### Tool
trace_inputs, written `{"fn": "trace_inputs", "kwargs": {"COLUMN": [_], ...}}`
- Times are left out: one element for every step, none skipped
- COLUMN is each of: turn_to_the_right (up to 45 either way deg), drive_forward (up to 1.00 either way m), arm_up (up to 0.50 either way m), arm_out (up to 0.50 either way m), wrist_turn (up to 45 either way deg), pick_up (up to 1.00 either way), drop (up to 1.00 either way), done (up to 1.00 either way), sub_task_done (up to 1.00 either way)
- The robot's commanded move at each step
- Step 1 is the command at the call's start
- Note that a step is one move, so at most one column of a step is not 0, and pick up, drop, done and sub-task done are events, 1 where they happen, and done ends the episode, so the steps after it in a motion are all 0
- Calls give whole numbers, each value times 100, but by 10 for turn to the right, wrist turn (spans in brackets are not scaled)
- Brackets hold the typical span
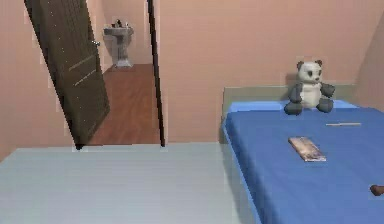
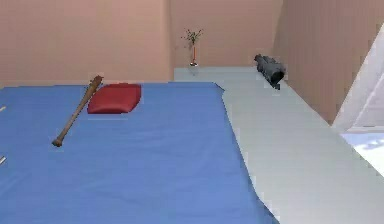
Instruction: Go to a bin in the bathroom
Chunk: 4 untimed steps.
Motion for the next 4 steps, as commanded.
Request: {"fn": "trace_inputs", "kwargs": {"turn_to_the_right": [-270,0,90,0], "drive_forward": [0,10,0,100], "arm_up": [0,0,0,0], "arm_out": [0,0,0,0], "wrist_turn": [0,0,0,0], "pick_up": [0,0,0,0], "drop": [0,0,0,0], "done": [0,0,0,0], "sub_task_done": [0,0,0,0]}}
